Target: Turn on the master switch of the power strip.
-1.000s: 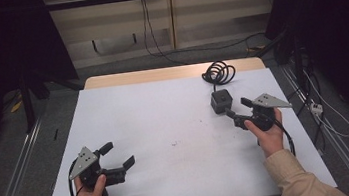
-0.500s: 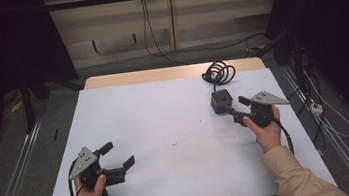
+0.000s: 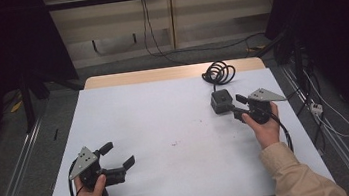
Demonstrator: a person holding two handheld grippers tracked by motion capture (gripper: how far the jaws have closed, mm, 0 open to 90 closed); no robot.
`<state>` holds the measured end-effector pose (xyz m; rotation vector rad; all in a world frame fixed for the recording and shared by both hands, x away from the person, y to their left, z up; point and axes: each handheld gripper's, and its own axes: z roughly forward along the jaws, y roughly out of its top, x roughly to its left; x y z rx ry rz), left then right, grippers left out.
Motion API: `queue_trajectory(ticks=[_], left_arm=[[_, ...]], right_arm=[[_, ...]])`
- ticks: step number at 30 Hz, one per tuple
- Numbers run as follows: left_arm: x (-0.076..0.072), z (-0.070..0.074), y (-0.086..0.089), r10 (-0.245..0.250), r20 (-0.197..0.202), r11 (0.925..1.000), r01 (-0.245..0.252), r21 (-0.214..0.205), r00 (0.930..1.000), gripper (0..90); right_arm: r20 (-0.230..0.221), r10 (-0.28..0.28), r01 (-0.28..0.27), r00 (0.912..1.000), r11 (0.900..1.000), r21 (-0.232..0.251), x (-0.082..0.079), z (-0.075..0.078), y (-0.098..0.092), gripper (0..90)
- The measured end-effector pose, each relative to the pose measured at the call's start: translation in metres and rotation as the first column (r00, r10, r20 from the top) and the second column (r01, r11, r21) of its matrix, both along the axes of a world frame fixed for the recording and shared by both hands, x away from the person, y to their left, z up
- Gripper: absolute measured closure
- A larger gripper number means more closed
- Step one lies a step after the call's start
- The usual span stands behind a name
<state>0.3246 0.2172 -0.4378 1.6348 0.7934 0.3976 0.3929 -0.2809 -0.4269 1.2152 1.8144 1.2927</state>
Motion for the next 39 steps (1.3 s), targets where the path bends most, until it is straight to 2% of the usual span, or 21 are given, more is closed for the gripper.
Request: queue_trajectory(ticks=[4,20,32,39], left_arm=[[0.0,0.0,0.0,0.001,0.002,1.0,-0.001,0.002,1.0,2.8],[0.0,0.0,0.0,0.004,0.001,1.0,-0.004,-0.002,1.0,2.8],[0.0,0.0,0.0,0.007,0.002,1.0,-0.007,-0.003,1.0,2.8],[0.0,0.0,-0.001,0.001,0.002,1.0,-0.001,0.002,1.0,2.8]], right_arm=[[0.003,0.002,-0.002,1.0,1.0,-0.003,0.003,0.0,-0.001,55.0],[-0.001,0.013,-0.013,0.9999,0.9997,-0.02,0.012,0.004,-0.001,68.4],[-0.016,0.006,-0.006,0.9999,0.9999,0.008,0.019,0.0,-0.004,78.6],[-0.036,0.004,-0.004,0.9993,1.0,0.005,0.022,-0.001,-0.005,82.4]])
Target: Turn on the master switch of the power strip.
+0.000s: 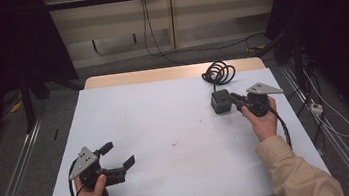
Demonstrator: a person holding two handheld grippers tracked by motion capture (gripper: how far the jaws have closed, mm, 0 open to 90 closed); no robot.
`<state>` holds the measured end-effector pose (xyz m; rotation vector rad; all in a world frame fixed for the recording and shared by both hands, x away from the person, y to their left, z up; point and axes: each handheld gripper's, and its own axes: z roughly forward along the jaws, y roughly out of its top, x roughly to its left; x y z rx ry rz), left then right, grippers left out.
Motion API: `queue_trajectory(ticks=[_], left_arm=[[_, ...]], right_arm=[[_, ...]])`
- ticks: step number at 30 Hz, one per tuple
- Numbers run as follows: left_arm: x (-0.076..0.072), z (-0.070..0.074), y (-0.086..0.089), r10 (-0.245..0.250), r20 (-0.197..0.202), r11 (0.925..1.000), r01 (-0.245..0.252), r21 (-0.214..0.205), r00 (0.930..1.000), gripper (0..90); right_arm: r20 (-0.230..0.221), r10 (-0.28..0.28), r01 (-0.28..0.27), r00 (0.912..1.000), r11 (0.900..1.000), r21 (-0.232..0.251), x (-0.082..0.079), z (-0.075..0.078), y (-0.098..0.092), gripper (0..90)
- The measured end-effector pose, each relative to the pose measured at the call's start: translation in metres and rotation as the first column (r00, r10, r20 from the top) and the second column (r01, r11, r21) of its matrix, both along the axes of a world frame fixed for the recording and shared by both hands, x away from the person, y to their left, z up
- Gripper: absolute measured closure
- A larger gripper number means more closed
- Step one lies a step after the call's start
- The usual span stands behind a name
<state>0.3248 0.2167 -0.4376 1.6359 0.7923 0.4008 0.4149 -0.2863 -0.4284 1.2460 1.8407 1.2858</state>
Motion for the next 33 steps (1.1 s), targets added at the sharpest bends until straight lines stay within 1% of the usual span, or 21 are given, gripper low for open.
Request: queue_trajectory(ticks=[4,5,13,17,21,25,33], left_arm=[[0.0,0.0,0.0,0.001,-0.002,1.0,-0.001,-0.002,1.0,2.8],[0.0,0.0,0.0,0.0,-0.002,1.0,0.0,-0.002,1.0,2.8],[0.0,0.0,0.0,-0.001,0.001,1.0,0.001,0.0,1.0,2.8],[0.0,0.0,0.0,-0.001,0.0,1.0,0.001,-0.001,1.0,2.8],[0.0,0.0,0.0,0.002,0.0,1.0,-0.002,-0.002,1.0,2.8],[0.0,0.0,0.0,-0.001,0.001,1.0,0.001,-0.002,1.0,2.8],[0.0,0.0,-0.001,0.0,-0.002,1.0,0.0,-0.004,1.0,2.8]], right_arm=[[-0.007,0.003,-0.003,1.0,1.0,0.002,0.002,0.003,0.001,83.0],[-0.01,0.003,-0.003,0.9999,1.0,-0.004,0.003,0.003,0.002,83.1],[-0.021,0.006,-0.006,0.9998,1.0,-0.003,0.008,0.002,0.003,85.2],[-0.026,0.002,-0.001,0.9997,0.9999,0.01,0.01,0.001,0.003,86.0],[-0.04,0.004,-0.003,0.9992,0.9998,0.018,0.012,-0.002,0.003,87.4],[-0.043,0.007,-0.006,0.999,0.9997,0.023,0.013,-0.003,0.003,88.9],[-0.043,0.012,-0.012,0.999,0.9999,0.01,0.018,0.001,0.007,90.0]])
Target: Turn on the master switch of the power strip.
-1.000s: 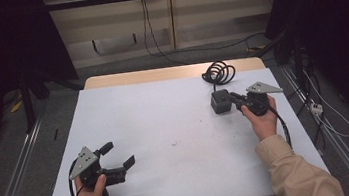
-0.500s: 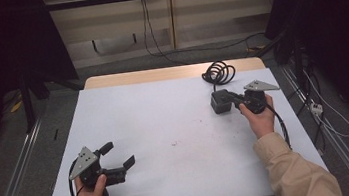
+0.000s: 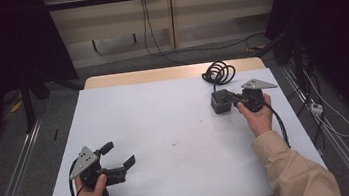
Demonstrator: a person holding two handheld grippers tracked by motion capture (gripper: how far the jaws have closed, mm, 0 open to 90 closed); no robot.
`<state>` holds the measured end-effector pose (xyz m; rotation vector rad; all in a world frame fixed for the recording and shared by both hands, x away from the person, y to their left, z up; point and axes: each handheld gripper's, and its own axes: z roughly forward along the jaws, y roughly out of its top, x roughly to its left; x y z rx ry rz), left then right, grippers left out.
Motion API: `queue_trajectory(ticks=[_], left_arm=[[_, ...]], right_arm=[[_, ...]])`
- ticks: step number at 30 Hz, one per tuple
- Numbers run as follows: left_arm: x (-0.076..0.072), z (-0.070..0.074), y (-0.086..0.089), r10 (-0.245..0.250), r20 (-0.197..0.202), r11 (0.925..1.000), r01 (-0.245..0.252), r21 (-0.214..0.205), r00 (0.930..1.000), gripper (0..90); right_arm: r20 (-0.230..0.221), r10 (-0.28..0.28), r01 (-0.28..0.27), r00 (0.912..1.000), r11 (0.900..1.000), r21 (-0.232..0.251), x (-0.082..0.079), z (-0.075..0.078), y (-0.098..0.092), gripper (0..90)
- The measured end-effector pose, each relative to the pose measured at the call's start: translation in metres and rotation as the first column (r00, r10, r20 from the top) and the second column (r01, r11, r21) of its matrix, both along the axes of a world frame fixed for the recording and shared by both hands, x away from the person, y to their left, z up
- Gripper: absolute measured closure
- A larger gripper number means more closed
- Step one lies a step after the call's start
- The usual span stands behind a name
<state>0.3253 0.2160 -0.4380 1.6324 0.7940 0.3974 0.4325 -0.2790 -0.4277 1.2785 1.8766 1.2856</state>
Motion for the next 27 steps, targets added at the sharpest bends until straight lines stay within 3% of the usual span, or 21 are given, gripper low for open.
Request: queue_trajectory(ticks=[27], left_arm=[[-0.0006,0.0005,0.001,0.002,0.002,1.0,-0.002,-0.002,1.0,2.8]], right_arm=[[-0.001,0.003,-0.003,1.0,0.9995,-0.032,0.0076,-0.0049,0.0057,90.0]])
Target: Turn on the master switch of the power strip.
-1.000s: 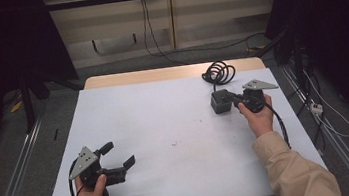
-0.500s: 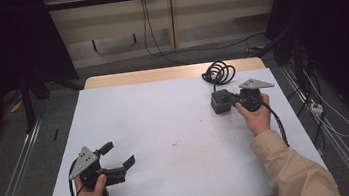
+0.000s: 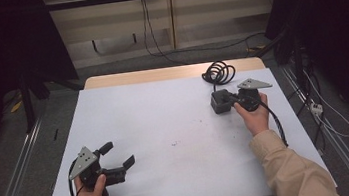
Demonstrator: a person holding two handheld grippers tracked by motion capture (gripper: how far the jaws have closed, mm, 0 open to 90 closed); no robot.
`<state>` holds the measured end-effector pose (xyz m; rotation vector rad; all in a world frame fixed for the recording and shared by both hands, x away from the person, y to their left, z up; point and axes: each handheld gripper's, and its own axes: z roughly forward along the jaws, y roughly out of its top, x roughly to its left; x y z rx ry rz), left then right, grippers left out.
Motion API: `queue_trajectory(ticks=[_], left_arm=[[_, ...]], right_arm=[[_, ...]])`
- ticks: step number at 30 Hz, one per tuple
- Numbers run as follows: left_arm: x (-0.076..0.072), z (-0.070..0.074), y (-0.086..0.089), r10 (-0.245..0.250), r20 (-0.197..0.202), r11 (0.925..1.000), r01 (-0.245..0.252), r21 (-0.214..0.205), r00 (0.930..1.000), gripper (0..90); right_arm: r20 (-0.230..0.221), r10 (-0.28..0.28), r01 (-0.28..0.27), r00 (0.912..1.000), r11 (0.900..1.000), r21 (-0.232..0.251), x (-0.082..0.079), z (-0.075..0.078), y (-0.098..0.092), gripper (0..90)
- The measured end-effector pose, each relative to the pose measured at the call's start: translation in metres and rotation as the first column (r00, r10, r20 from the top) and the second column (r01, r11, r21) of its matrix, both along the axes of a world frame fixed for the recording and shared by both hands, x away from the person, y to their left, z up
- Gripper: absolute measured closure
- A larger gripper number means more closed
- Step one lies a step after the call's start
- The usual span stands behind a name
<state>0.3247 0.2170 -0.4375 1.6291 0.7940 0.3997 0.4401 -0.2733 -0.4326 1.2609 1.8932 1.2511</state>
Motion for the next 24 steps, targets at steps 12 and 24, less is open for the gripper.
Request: queue_trajectory(ticks=[12,24], left_arm=[[0.0001,-0.0001,-0.0002,-0.003,0.0,1.0,0.003,0.003,1.0,2.8],[-0.0005,0.0001,-0.0003,0.0,0.001,1.0,0.0,-0.002,1.0,2.8]], right_arm=[[0.001,0.0,0.0,1.0,0.9999,-0.014,0.0004,-0.002,0.0008,90.0],[0.003,0.012,-0.012,0.9999,0.9996,-0.026,0.0006,-0.003,0.0006,90.0]])
